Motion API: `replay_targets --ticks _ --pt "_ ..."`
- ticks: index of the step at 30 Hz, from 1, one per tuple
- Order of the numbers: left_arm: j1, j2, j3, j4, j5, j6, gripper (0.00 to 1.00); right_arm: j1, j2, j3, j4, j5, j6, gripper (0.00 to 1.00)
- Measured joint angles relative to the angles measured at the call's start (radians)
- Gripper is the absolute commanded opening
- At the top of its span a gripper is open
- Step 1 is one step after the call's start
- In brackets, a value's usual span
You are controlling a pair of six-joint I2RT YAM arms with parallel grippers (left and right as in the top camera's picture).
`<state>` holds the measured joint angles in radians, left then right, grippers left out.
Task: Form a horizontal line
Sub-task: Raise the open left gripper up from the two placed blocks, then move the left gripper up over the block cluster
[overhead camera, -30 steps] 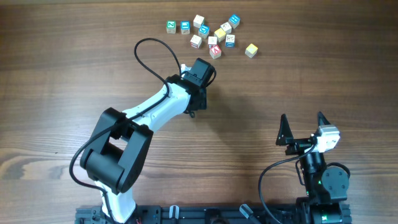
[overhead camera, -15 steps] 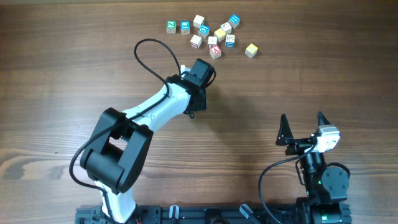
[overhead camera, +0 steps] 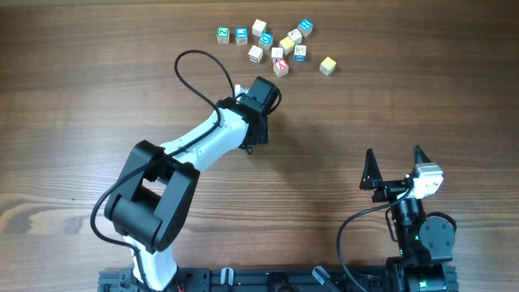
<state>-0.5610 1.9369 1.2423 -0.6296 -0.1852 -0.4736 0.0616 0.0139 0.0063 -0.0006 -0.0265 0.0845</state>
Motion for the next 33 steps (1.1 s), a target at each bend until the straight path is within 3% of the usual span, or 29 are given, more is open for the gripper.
replay_targets --ticks 7,13,14,17,18,23,33 --pt "0.0 0.0 0.0 0.018 -0.001 -0.003 0.11 0.0 0.0 0.0 0.0 0.0 0.0 1.0" --pt "0.0 0.0 0.0 0.068 0.011 -0.003 0.26 0.0 0.0 0.0 0.0 0.0 0.0 1.0" --pt "0.0 0.0 0.0 0.07 0.011 -0.002 0.25 0.0 0.0 0.0 0.0 0.0 0.0 1.0" --pt "0.0 0.001 0.025 0.029 0.014 0.025 0.04 0.0 0.0 0.0 0.0 0.0 0.0 1.0" --pt "0.0 0.002 0.045 0.008 0.016 0.028 0.04 0.0 0.0 0.0 0.0 0.0 0.0 1.0" --pt "0.02 0.004 0.341 -0.191 0.019 0.108 0.04 0.0 0.0 0.0 0.0 0.0 0.0 1.0" --pt "0.209 0.003 0.852 -0.315 0.079 0.178 0.04 0.0 0.0 0.0 0.0 0.0 0.0 1.0"
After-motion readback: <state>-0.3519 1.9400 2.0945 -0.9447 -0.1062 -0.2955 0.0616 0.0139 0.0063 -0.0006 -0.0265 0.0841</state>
